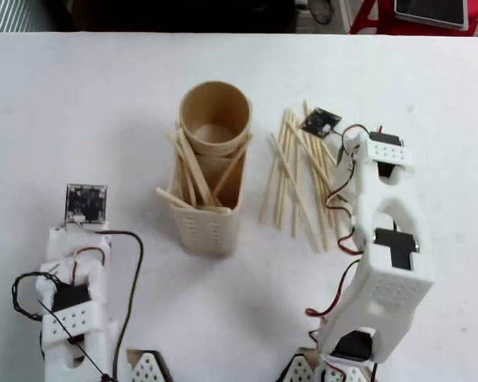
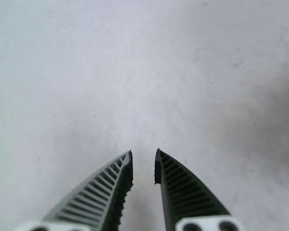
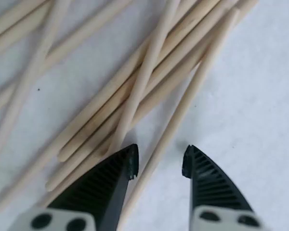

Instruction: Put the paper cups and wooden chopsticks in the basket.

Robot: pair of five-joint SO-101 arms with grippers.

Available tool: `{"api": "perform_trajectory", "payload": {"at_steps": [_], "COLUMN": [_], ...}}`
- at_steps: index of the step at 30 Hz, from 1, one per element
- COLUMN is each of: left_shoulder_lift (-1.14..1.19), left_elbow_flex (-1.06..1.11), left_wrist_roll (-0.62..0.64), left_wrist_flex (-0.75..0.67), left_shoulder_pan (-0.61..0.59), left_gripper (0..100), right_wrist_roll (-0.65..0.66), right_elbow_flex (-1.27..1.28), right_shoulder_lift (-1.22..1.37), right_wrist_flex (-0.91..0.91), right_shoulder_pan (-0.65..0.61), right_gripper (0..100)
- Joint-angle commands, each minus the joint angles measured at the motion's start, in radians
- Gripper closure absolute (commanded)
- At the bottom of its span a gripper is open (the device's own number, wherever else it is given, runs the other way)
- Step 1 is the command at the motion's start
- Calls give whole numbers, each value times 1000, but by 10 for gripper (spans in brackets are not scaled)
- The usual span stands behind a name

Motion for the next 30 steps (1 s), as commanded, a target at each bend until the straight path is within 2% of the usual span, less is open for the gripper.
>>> {"api": "perform_trajectory", "payload": {"at_steps": [1, 5, 9, 10, 15, 19, 30], "left_shoulder_lift": [-16, -16, -16, -16, -16, -16, -16], "left_elbow_flex": [-2, -2, -2, -2, -2, -2, -2], "left_wrist_roll": [-12, -12, -12, -12, -12, -12, -12], "left_wrist_flex": [2, 2, 2, 2, 2, 2, 2], "left_shoulder_pan": [-8, -8, -8, -8, -8, -8, -8], "left_gripper": [902, 902, 902, 902, 902, 902, 902], "right_wrist_roll": [8, 8, 6, -6, -207, -310, -575], "right_elbow_flex": [-69, -84, -86, -86, -89, -87, -83], "right_shoulder_lift": [21, 62, 59, 50, -68, -225, -837], "right_wrist_flex": [-19, -19, -15, -12, -12, 56, 237], "right_shoulder_pan": [-5, -4, -4, -4, 13, 16, -25], "right_gripper": [846, 861, 981, 984, 981, 981, 981]}}
